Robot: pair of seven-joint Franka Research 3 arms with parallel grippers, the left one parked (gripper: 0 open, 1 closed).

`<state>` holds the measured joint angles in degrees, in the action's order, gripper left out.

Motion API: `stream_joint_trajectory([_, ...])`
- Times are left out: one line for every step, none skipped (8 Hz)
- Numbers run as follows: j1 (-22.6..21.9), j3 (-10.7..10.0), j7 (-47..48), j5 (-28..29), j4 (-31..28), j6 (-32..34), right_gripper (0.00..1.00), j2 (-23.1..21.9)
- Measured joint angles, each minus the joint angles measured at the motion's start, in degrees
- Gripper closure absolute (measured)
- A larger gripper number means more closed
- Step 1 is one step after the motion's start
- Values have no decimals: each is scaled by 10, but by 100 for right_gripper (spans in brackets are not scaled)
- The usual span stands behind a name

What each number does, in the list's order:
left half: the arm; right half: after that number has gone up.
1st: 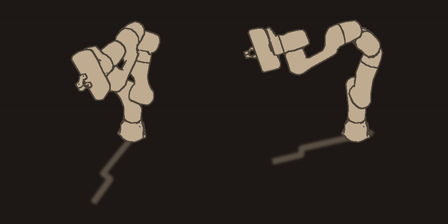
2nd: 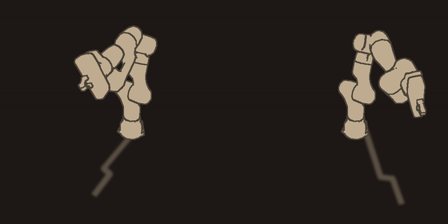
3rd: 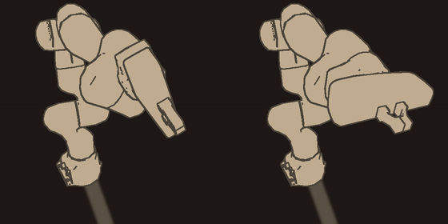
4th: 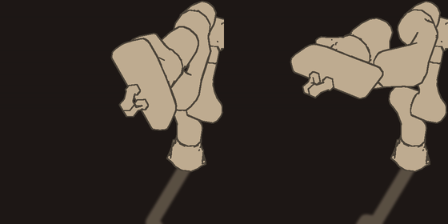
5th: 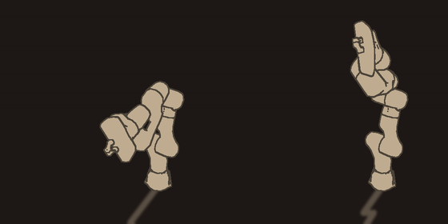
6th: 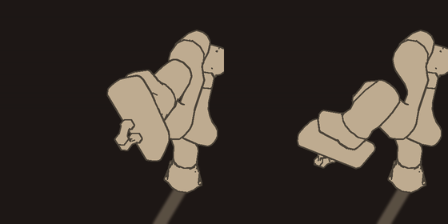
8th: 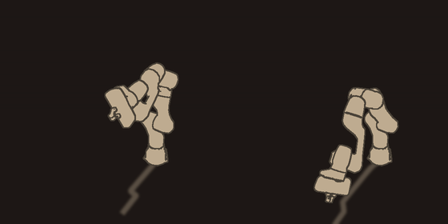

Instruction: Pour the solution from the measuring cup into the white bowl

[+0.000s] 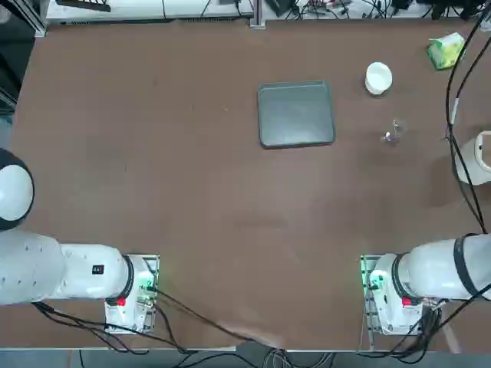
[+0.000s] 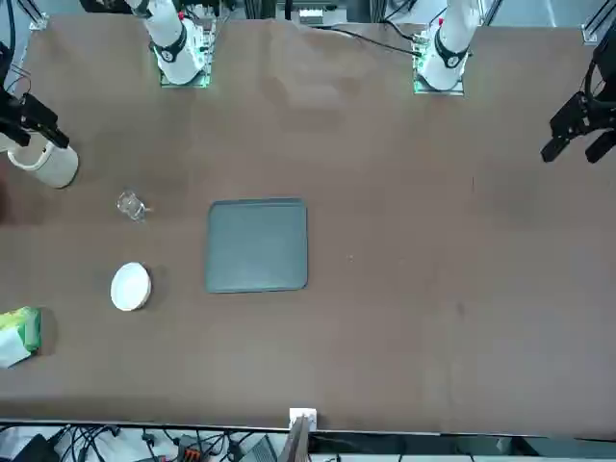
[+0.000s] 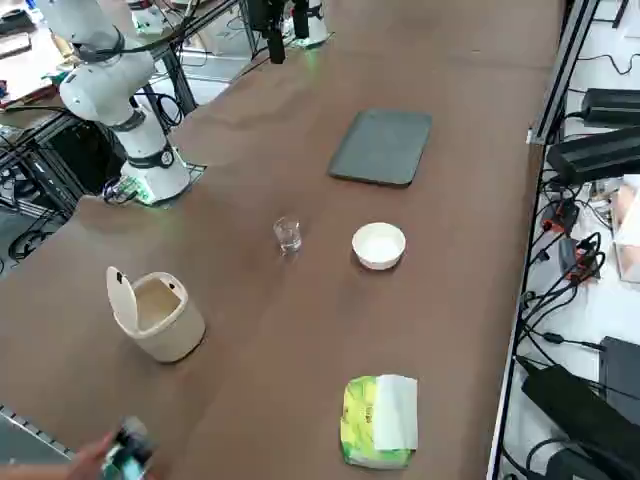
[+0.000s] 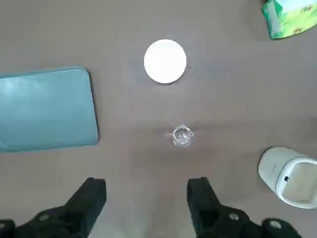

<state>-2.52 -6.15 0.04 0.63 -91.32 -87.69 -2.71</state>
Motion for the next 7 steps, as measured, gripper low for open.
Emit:
stream_joint_trajectory([0, 1, 0, 0, 1, 1, 0, 0])
stream_joint_trajectory([-1, 2, 0, 0, 4, 2, 0, 0])
stream_joint_trajectory([-2, 4, 0, 0, 7, 3, 0, 0])
stream_joint_trajectory([-3, 4, 3, -7, 7, 5, 0, 1])
stream_joint_trajectory([-4, 4, 20, -30, 3, 5, 0, 5])
stream_joint_trajectory([-6, 4, 49, -53, -8, 0, 0, 14])
stream_joint_trajectory([-9, 6, 92, -70, -23, -14, 0, 26])
